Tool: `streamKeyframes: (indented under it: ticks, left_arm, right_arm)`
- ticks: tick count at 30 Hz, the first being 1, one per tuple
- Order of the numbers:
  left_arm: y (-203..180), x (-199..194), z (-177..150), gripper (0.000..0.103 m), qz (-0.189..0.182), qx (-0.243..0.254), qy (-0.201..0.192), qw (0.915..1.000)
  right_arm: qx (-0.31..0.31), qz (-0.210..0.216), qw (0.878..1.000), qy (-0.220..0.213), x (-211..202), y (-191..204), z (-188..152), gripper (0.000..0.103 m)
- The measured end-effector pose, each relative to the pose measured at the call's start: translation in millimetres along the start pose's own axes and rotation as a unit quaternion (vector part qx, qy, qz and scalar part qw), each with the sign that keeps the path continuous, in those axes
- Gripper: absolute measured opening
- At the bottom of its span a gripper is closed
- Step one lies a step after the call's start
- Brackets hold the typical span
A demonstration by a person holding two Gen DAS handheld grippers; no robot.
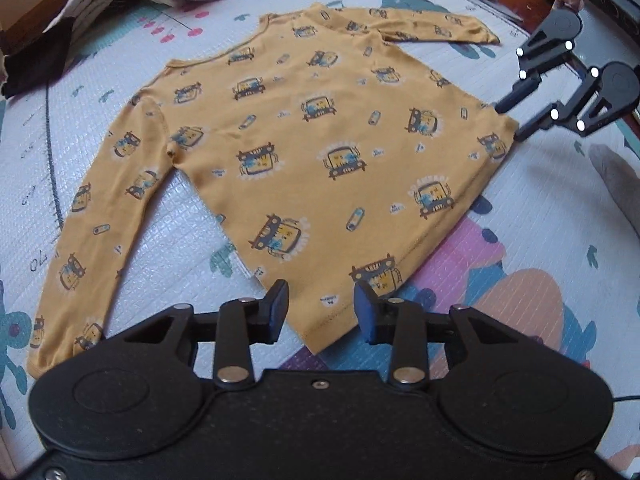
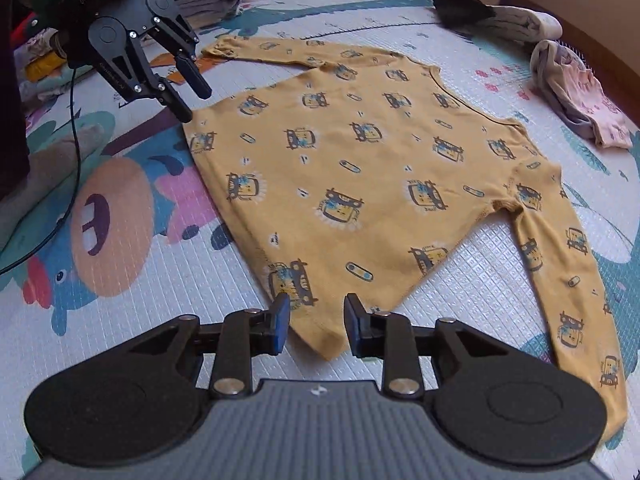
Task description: Fold clothes
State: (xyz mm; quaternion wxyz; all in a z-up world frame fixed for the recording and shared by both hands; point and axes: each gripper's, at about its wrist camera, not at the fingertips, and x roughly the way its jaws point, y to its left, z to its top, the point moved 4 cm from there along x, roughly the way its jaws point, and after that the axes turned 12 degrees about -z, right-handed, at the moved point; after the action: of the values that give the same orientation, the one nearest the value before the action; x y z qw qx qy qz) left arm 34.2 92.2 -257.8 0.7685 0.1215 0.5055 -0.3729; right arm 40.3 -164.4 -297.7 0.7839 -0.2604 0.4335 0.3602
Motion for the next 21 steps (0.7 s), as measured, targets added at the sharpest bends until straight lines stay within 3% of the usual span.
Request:
streamKeyframes:
  ticks: [4,6,9,12,14,16,18,19,21]
  left_arm:
    - [15,3,25,0.035,0.017,0.000,-0.037,0.9992]
    - [15,11,28,0.035,0.020,0.014,-0.028,0.9993]
    - [18,32,14,0.037,0.041,0.018,0.015,0.9989]
    - [27,14,7,0.037,0.032,-0.028,0.003,0.9991]
    - [42,-5,2,0.036,0.055,-0.067,-0.026,0.9959]
    - [69,-25,-7,0.035,0.113,-0.109,-0.053,0.9862]
    - [103,-39,-23,0.034,0.159,-0.167,-0.068,0.9707]
    - [121,-40,-30,0.034,0.165,-0.199,-0.070,0.9634]
    - [150,-29,-47,0.036,0.158,-0.256,-0.038,0.9528]
  right_arm:
    - [-0.001,0.012,1.000,-0.006,6,8,10,0.031]
    - [-0.001,0.018,1.000,-0.008,10,12,15,0.031]
    - [0.000,0.029,1.000,-0.013,14,16,18,0.034]
    - [-0.002,0.028,1.000,-0.003,8,17,15,0.036]
    - [0.016,0.032,0.999,-0.008,-3,12,10,0.036]
    - [0.038,0.030,0.999,-0.010,-12,5,4,0.036]
    - [0.053,0.023,0.998,-0.010,-19,-2,-1,0.036]
    - [0.059,0.020,0.998,-0.011,-22,-5,-4,0.036]
    - [0.065,0.017,0.998,-0.012,-27,-9,-8,0.036]
